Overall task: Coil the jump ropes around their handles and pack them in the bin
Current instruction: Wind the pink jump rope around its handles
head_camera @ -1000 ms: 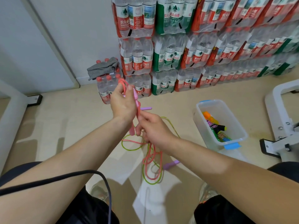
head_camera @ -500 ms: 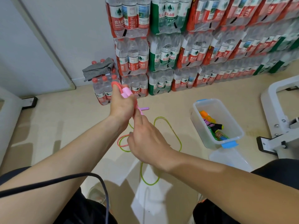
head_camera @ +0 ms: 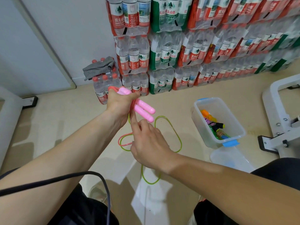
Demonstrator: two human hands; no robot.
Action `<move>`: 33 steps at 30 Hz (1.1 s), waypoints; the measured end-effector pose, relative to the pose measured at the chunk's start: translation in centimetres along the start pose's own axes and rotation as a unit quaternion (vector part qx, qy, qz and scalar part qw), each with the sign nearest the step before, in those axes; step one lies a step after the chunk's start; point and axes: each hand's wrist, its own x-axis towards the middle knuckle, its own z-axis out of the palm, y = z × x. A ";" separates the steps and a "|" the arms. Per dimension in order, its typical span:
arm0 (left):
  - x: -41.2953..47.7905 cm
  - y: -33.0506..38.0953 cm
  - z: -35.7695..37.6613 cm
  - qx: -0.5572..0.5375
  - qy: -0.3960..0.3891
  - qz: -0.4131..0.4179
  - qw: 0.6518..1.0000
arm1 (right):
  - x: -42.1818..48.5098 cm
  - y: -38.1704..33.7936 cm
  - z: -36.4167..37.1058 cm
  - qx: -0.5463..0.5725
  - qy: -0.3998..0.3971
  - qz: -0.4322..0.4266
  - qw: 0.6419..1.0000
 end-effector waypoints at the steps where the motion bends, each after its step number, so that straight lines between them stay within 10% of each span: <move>1: 0.0 0.0 0.0 0.002 0.011 0.000 1.000 | -0.1 0.0 0.1 -0.006 0.002 -0.004 1.000; 9: 0.8 1.6 -1.3 -0.117 0.115 -0.017 0.986 | -0.2 1.0 0.2 0.236 0.033 0.028 0.971; 15: 0.0 2.0 -2.0 -0.193 -0.029 -0.057 0.979 | 1.6 4.4 -0.9 0.395 -0.080 0.177 0.898; 25: -1.0 1.5 -2.1 0.117 -0.199 0.002 0.973 | 5.2 7.9 -5.9 0.615 -0.155 0.274 0.723; 33: -1.9 1.3 -0.7 0.221 -0.223 0.058 0.948 | 5.8 8.9 -6.8 0.611 -0.164 0.259 0.729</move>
